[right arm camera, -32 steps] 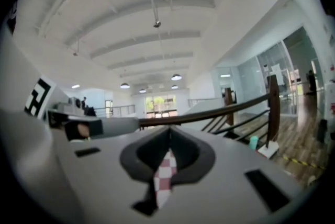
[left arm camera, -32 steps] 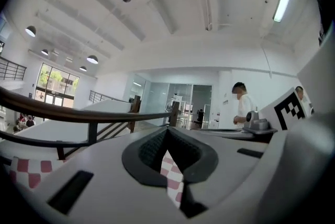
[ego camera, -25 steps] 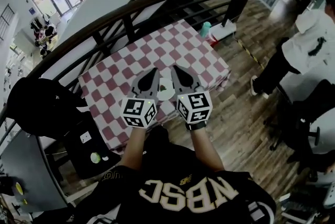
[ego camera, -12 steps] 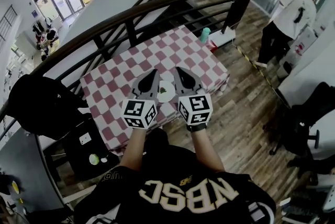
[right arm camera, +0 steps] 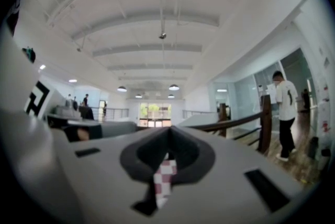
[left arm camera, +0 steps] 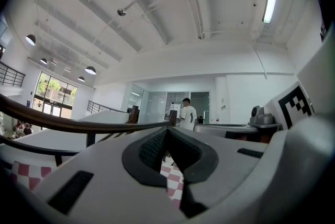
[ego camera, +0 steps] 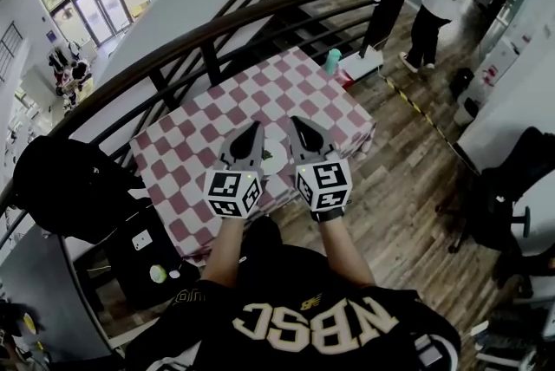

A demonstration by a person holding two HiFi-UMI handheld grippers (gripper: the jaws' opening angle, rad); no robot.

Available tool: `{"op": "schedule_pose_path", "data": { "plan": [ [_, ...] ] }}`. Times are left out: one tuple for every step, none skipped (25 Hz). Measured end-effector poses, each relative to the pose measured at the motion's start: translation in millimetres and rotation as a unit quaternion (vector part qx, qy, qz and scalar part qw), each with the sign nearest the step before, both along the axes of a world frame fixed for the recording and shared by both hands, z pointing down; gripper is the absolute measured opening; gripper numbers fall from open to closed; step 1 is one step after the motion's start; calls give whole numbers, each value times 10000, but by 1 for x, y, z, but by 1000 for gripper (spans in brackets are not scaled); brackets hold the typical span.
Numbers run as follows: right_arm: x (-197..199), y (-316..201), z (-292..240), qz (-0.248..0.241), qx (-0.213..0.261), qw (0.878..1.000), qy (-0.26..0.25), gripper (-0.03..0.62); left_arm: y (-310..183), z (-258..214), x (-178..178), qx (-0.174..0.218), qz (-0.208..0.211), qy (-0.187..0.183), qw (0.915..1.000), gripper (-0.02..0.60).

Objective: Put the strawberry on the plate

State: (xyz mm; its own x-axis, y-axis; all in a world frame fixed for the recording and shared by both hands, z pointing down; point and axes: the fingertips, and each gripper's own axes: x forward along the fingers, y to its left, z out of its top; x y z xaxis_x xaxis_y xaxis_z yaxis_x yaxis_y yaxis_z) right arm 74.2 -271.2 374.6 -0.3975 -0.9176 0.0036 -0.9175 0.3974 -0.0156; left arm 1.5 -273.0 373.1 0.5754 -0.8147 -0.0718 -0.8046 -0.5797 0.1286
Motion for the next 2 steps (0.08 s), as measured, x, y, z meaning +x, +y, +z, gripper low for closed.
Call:
{"op": "schedule_pose_path", "data": {
  "plan": [
    [1,0,1,17,-1,10000,5,17,0,2,0,-16,-8,6,10000,9],
    [1,0,2,33,-2,10000,11,17,0,4,-1,-33,-18,13,10000,9]
  ]
}}
